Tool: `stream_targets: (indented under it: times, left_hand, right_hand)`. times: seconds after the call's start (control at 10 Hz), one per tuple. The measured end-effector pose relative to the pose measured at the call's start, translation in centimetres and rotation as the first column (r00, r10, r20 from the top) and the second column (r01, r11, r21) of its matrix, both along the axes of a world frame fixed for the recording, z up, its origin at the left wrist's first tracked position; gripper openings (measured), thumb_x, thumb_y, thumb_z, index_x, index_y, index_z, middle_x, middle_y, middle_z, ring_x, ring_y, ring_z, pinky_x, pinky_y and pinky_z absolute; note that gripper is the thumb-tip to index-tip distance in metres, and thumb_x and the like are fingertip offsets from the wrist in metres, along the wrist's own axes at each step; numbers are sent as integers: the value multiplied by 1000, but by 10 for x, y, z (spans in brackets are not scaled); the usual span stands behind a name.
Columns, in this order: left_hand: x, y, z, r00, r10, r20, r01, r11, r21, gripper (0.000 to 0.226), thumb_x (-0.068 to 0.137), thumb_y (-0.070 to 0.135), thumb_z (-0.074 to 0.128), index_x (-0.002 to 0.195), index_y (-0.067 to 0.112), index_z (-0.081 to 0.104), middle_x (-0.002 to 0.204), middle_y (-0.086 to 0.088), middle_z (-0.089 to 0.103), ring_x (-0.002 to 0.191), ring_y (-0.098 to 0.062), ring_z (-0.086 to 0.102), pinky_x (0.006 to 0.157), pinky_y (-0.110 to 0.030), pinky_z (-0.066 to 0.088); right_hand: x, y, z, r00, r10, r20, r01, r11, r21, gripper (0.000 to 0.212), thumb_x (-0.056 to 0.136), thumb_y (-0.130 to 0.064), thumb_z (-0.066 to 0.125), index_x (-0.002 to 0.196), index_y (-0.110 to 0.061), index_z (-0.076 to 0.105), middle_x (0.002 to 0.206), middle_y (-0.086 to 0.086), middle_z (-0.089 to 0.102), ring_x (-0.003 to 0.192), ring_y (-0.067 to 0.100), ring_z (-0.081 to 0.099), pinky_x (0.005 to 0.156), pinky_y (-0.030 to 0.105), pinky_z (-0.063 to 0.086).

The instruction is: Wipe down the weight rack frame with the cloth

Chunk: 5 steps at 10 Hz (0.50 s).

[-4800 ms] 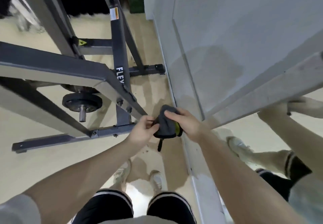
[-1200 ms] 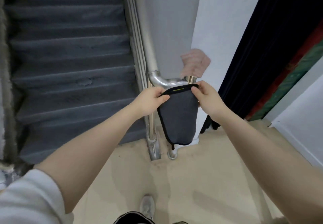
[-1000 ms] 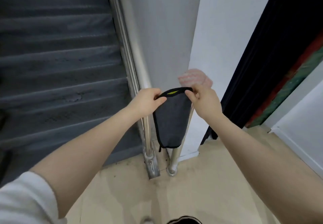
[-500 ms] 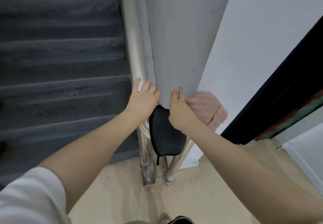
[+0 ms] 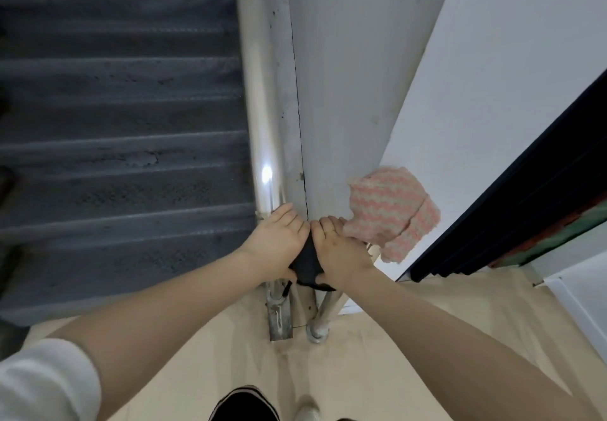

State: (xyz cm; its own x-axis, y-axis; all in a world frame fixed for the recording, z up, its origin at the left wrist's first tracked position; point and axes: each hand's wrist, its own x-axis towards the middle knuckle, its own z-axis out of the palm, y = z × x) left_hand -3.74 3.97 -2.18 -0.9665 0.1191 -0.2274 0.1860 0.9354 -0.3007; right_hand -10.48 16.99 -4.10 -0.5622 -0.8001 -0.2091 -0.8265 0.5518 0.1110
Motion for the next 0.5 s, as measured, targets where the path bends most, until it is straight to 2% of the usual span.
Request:
stream_targets:
  times: [0.1,0.2,0.3,0.4,0.5]
  left_hand:
    - [-8,7,3,998,60,29,-58,997,-50,85,75,51,67,135,1,35,131,-11,48,127,-27,39,117,-39,-4]
    - [-3,2,9,1000,25,17,-25,1000,7,85,77,48,65,140,3,31,139,-11,42,134,-26,32,117,-35,-3]
    - [8,-13,26,1000,-7,0,7,981,192,68,87,41,58,142,9,33,142,-8,40,132,-23,35,114,-32,19]
    - [28,-27,48,991,-10,-136,64,914,401,49,94,35,49,138,15,40,135,-3,48,120,-21,47,97,-34,41]
    - [54,-37,68,963,15,-267,136,833,536,40,97,29,45,135,19,46,131,2,53,116,-18,51,92,-34,45]
  right_hand:
    - [-3,-8,5,998,-59,-23,59,998,-7,61,83,-30,66,128,-6,34,135,15,38,127,30,35,108,37,26]
    - [17,2,5,996,-71,59,78,990,-120,82,90,-25,59,148,0,6,155,16,12,145,26,10,115,37,23]
    - [43,24,30,985,-3,171,41,975,-219,71,94,-27,52,150,-5,14,157,12,11,140,27,24,108,39,34]
    - [62,46,64,999,-14,46,26,962,-272,43,98,-23,42,139,-11,39,148,7,33,119,28,48,85,39,47]
    - [94,52,87,992,-125,14,120,903,-413,32,99,-21,40,128,-13,52,123,5,54,106,25,54,78,39,47]
